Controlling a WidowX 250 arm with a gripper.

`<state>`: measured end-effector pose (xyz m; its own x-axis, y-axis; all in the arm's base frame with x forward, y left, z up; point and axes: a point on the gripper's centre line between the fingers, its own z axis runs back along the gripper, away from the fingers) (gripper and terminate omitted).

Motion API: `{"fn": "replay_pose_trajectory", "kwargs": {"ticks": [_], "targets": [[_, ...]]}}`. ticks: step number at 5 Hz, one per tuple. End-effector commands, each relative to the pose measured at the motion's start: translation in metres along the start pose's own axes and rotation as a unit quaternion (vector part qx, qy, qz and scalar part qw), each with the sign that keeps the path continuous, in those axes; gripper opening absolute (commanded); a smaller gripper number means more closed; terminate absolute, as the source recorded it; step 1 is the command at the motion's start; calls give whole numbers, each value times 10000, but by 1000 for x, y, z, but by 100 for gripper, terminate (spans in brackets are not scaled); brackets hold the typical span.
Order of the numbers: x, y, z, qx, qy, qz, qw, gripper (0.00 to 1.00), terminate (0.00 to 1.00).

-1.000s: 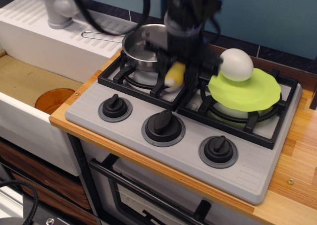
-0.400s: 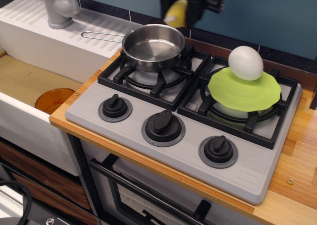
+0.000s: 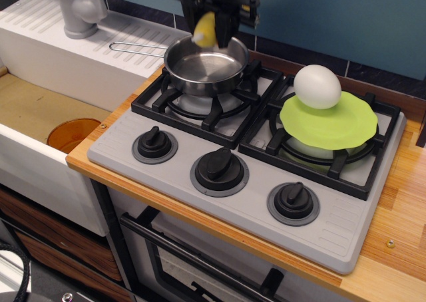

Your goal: Put egg on plate and stuffedduck in pot or pan on stove

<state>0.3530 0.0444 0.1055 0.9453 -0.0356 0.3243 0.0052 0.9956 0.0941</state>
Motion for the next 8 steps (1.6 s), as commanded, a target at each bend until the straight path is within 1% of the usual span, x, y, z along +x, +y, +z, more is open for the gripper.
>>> {"fn": "replay_pose_trajectory", "kwargs": {"ticks": [1,2,3,4,5,7,8], "targets": [[-4,-1,-23,-115,-490,125,9987,0,0],[-3,-2,-29,-183,-538,86,9983,100,0],[2,-4,-23,-191,-493,67,9986,100,0],[8,-8,-11,-179,-394,83,9990,100,0],[16,-20,5,-171,-281,108,9994,100,0],[18,-53,31,-115,-157,130,9997,100,0],[16,-70,47,-292,1,195,9994,100,0]]}}
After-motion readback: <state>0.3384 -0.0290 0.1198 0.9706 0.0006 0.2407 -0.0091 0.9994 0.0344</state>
